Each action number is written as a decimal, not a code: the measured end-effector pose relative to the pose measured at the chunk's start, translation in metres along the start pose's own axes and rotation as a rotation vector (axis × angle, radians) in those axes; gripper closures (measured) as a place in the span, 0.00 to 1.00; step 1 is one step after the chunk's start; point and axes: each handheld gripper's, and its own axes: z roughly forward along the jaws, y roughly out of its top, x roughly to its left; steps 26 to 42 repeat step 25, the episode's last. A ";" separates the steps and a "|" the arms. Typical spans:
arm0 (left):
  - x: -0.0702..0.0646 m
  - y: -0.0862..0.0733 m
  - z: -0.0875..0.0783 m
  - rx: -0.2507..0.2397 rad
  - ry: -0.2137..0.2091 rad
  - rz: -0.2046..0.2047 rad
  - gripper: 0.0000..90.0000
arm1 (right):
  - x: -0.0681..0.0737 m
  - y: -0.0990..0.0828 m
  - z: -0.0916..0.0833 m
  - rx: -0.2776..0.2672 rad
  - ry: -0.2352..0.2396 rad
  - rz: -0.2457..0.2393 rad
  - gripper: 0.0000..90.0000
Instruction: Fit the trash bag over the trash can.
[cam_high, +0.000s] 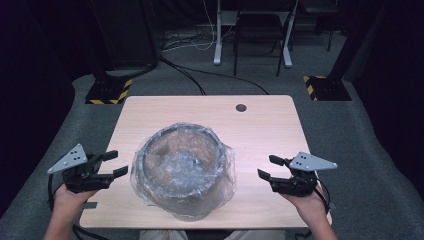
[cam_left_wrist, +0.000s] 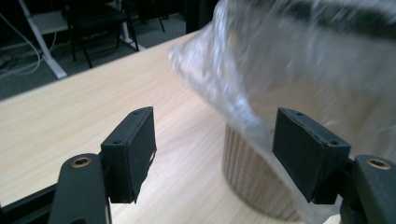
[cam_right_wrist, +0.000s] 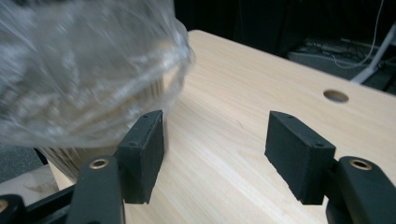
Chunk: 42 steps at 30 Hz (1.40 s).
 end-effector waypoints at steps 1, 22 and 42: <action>0.001 -0.004 0.002 0.005 0.003 -0.007 0.33 | -0.002 -0.004 0.001 0.009 -0.005 0.007 0.40; 0.007 -0.047 0.020 0.005 0.044 -0.073 0.34 | -0.020 -0.060 0.007 0.039 -0.131 0.068 0.39; 0.009 -0.053 0.025 0.017 0.047 -0.081 0.34 | -0.022 -0.070 0.007 0.044 -0.163 0.067 0.39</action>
